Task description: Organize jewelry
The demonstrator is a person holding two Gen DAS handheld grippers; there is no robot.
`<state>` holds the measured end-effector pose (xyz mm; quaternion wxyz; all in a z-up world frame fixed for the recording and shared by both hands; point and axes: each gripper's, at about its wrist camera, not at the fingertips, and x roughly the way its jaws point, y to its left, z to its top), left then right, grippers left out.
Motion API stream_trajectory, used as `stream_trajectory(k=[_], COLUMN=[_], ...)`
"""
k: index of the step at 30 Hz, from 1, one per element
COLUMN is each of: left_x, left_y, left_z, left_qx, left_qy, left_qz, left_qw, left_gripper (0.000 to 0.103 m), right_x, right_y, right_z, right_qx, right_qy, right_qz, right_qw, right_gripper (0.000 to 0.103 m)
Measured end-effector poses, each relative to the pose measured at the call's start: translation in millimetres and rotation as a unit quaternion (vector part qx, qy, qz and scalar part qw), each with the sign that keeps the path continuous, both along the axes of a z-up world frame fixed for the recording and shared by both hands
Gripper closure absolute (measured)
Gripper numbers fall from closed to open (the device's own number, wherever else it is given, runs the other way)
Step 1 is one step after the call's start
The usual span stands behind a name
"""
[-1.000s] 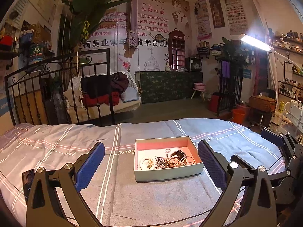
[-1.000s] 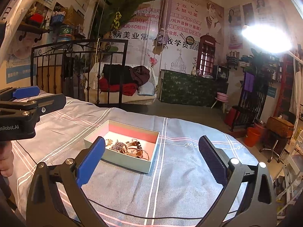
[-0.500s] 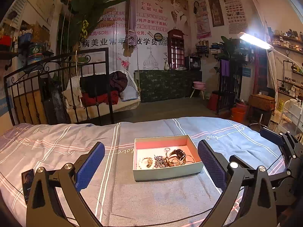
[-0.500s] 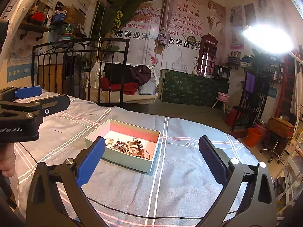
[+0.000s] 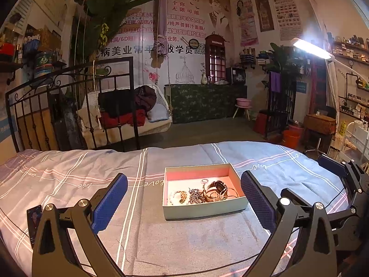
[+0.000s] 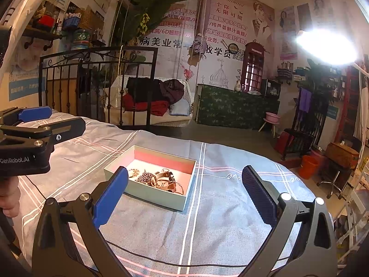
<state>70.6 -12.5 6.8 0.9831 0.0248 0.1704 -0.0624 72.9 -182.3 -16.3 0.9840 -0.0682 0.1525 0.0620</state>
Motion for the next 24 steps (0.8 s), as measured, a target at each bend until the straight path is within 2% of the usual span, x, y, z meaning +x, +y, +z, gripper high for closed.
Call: stream_trajectory(k=[6,24], left_x=[2.4,3.5], left_y=[4.4,2.7], left_z=[-1.0,0.1], left_qx=[-0.015,-0.002], left_qy=[0.013,0.017], left_qz=[0.016,0.006], left_qw=[0.9997,0.9998], left_gripper=[0.006,0.006], right_x=[0.8,6.1], right_y=[0.0,2.6], right_z=[-0.8,1.9], right_qx=[0.0,-0.005], right_qy=[0.004,0.004], right_qz=[0.003,0.006], right_qw=[1.0,1.0], right_gripper=[0.006,0.006])
